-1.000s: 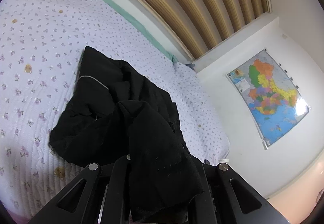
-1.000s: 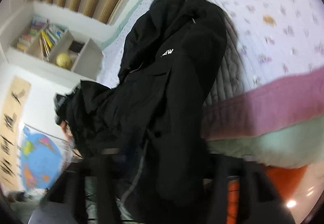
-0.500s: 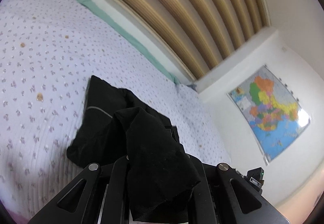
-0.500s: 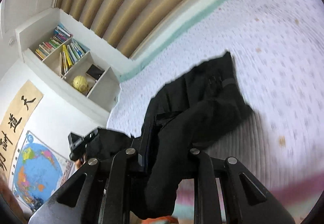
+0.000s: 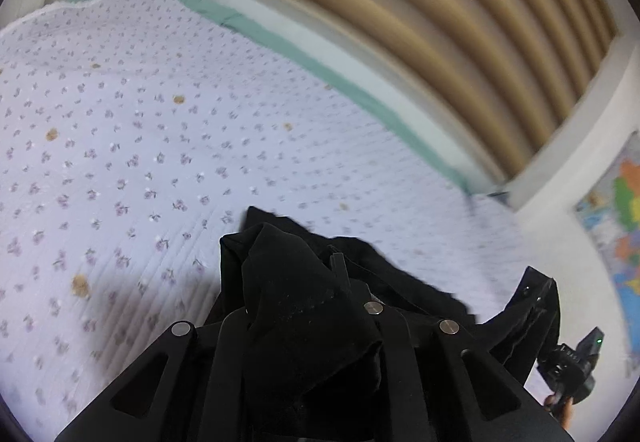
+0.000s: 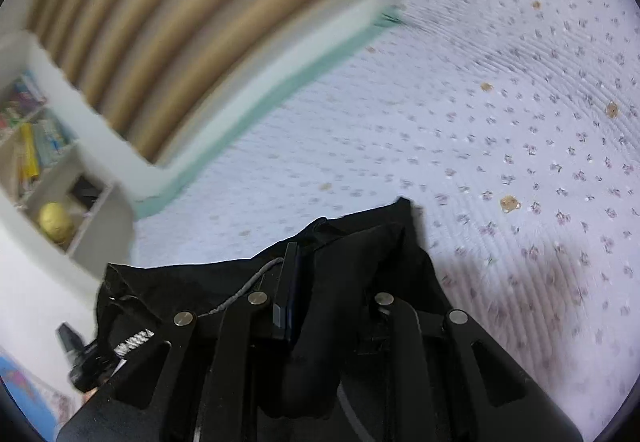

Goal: Fold large clothes

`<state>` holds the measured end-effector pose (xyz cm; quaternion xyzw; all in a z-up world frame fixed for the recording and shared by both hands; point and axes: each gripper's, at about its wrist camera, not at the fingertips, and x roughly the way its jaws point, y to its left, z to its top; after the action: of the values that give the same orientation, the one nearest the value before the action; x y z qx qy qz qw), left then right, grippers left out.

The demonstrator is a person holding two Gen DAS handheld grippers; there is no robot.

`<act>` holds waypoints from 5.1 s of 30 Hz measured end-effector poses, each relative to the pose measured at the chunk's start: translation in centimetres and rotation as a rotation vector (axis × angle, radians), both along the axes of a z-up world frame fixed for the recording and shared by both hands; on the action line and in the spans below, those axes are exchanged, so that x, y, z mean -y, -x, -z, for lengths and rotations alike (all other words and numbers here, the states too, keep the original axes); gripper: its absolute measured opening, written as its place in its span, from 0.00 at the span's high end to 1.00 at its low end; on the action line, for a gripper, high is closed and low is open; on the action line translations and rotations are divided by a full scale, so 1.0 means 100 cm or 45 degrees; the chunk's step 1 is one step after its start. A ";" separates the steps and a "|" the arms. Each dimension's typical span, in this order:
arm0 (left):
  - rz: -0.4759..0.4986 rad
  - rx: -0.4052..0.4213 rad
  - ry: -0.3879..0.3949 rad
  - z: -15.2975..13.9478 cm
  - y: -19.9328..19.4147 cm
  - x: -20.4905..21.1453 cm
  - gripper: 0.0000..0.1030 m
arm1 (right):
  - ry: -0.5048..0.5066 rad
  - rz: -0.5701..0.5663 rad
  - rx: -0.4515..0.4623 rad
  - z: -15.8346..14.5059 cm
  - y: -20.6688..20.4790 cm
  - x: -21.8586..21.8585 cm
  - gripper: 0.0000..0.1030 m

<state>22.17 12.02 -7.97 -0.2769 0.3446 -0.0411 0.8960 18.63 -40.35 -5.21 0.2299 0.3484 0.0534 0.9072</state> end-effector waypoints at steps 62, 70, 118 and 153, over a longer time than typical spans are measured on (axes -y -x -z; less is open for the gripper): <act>0.197 0.118 -0.044 -0.023 -0.072 -0.023 0.91 | 0.760 -0.109 0.113 0.011 -0.081 -0.036 0.88; 0.035 -0.101 -0.189 0.006 -0.139 0.001 0.91 | 1.010 0.157 0.046 0.004 -0.136 -0.054 0.96; 0.569 -0.220 -0.073 0.046 -0.071 0.135 0.81 | 0.668 -0.470 -0.331 0.087 -0.069 -0.191 0.39; 0.513 -0.330 -0.449 0.071 -0.012 0.159 0.31 | 0.728 -0.366 -0.387 0.121 -0.018 -0.183 0.23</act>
<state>23.37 -3.86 -15.02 -0.0460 0.5060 -0.1219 0.8527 20.46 -22.08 -17.27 -0.0792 0.5091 0.0460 0.8558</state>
